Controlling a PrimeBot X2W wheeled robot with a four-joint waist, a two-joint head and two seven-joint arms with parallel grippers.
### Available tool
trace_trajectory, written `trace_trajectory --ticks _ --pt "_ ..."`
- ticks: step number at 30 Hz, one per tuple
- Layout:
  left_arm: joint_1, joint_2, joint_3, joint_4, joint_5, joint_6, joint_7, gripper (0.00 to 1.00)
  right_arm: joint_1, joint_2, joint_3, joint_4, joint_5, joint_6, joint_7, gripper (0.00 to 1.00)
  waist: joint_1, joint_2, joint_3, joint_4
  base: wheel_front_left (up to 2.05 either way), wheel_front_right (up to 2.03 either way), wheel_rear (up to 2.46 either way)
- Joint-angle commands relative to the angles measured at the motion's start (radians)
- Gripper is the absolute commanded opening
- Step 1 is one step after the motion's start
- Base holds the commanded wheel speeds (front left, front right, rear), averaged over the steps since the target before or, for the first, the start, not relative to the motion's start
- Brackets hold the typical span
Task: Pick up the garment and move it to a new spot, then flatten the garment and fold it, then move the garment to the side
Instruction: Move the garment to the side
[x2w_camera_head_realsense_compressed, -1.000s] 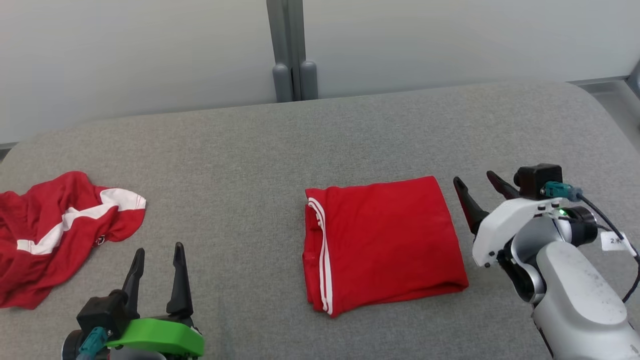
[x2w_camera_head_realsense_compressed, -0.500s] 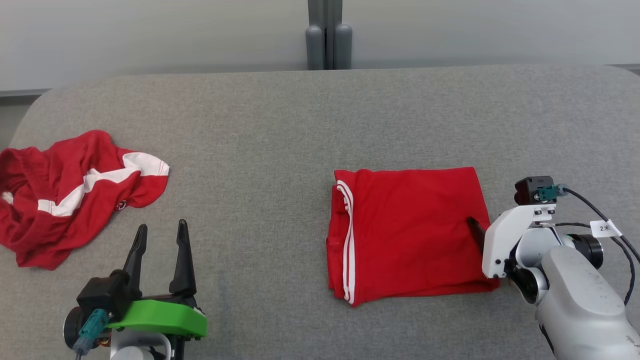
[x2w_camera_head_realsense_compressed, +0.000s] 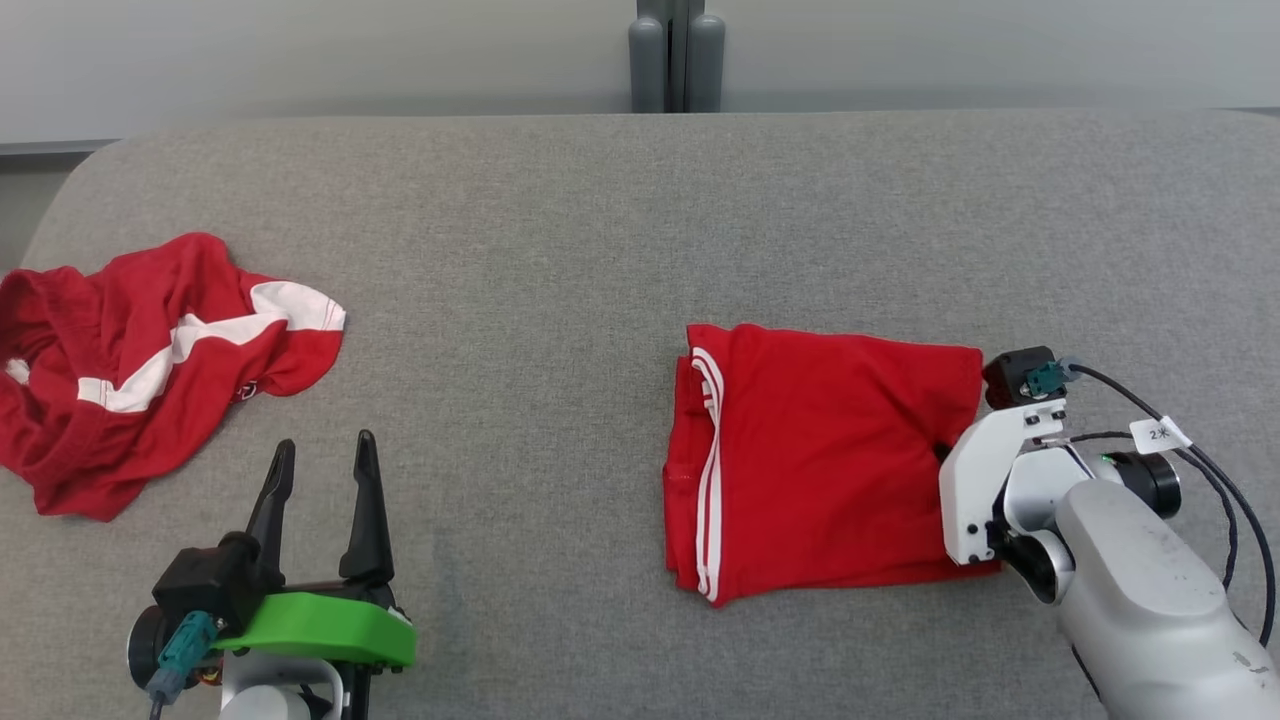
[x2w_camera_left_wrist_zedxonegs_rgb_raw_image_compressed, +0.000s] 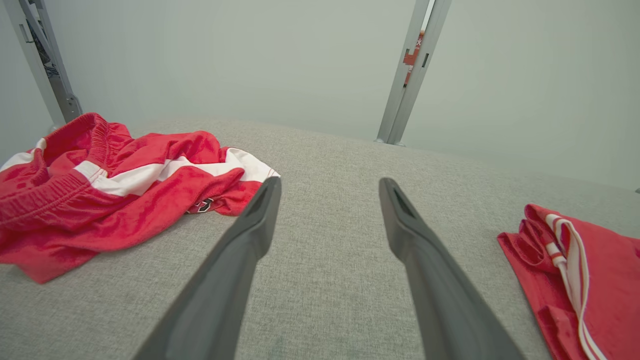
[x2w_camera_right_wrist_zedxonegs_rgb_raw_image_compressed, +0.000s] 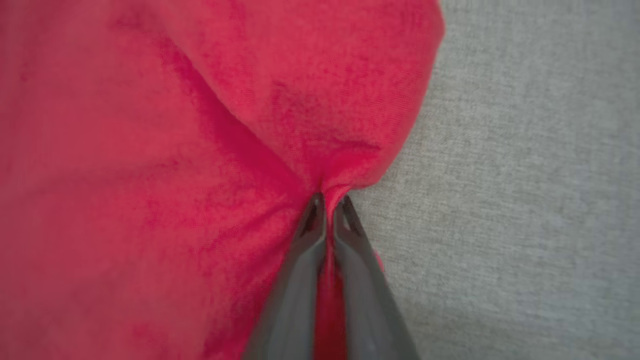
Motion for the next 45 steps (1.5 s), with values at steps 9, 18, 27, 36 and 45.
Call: trace_trajectory --ticks 9,18,27,36,45 --pt "-0.034 0.003 0.015 -0.060 0.008 0.005 -0.002 1.00 -0.133 -0.159 0.248 -0.137 -0.019 -0.001 0.054 0.00 0.0000 0.0000 0.072 -0.110 0.00 0.00 0.00" --pt "-0.099 0.005 0.017 -0.131 0.086 -0.015 -0.001 1.00 -0.326 -0.280 0.410 -0.181 0.025 -0.001 0.024 0.00 0.0000 0.0000 0.195 -0.304 0.00 0.00 0.00" --pt "-0.201 0.025 -0.034 -0.150 0.124 -0.030 -0.001 1.00 -0.422 -0.376 0.325 -0.045 -0.066 -0.001 -0.157 0.00 0.0000 0.0000 0.302 -0.364 0.00 0.00 0.00" --pt "-0.258 0.059 -0.077 -0.192 0.131 -0.034 -0.001 1.00 -0.484 -0.439 0.160 0.095 -0.170 -0.001 -0.299 0.00 0.0000 0.0000 0.409 -0.329 0.00 0.00 0.00" --pt "-0.264 0.073 -0.102 -0.222 0.123 -0.035 -0.001 1.00 -0.488 -0.445 -0.016 0.189 -0.317 -0.001 -0.398 0.00 0.0000 0.0000 0.435 -0.289 0.00 0.00 0.00"
